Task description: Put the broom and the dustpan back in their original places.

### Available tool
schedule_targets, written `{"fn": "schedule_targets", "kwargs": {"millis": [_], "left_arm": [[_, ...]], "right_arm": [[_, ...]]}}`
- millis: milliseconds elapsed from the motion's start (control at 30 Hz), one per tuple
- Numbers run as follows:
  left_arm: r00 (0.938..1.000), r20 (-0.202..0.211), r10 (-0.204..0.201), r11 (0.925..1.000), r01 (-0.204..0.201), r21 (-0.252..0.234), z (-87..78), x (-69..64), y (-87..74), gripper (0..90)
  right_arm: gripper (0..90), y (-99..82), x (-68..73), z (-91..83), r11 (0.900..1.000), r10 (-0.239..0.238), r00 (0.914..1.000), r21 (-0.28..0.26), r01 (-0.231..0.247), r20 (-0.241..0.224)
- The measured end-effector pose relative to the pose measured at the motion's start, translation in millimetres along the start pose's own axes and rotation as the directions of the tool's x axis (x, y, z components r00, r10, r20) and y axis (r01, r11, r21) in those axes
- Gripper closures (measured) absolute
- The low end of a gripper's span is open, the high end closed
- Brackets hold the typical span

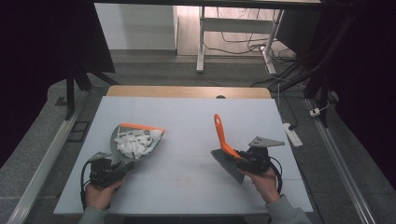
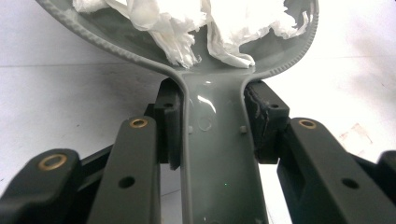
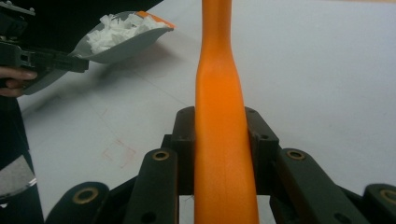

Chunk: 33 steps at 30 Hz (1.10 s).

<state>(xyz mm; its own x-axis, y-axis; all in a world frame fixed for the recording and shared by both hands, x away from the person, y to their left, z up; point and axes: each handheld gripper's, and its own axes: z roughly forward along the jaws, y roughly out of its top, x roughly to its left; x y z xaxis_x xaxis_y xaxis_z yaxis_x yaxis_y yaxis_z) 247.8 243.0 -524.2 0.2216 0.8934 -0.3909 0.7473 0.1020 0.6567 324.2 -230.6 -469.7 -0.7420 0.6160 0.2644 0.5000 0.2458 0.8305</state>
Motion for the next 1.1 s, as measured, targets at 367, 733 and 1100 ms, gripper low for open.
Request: {"fn": "schedule_targets", "kwargs": {"millis": [367, 733, 1100], "left_arm": [[0.9982, -0.013, -0.059, 0.9981, 0.059, 0.017, 7.8, 6.4, -1.0, 61.1], [0.9961, -0.051, -0.071, 0.9965, 0.073, 0.041, 14.9, 4.7, -0.9, 61.1], [0.9964, -0.071, -0.045, 0.9958, 0.051, 0.076, 22.5, 2.3, -1.5, 60.6]], "right_arm": [[69.6, -7.5, -1.4, 10.8, 0.9987, 0.027, 0.9996, 0.044, -0.026, -0.012], [69.5, -15.4, -9.8, 19.9, 0.9911, 0.087, 0.9962, 0.101, -0.088, 0.006], [68.9, -17.8, -25.1, 23.2, 0.9844, 0.116, 0.9908, 0.125, -0.124, 0.07]]}}
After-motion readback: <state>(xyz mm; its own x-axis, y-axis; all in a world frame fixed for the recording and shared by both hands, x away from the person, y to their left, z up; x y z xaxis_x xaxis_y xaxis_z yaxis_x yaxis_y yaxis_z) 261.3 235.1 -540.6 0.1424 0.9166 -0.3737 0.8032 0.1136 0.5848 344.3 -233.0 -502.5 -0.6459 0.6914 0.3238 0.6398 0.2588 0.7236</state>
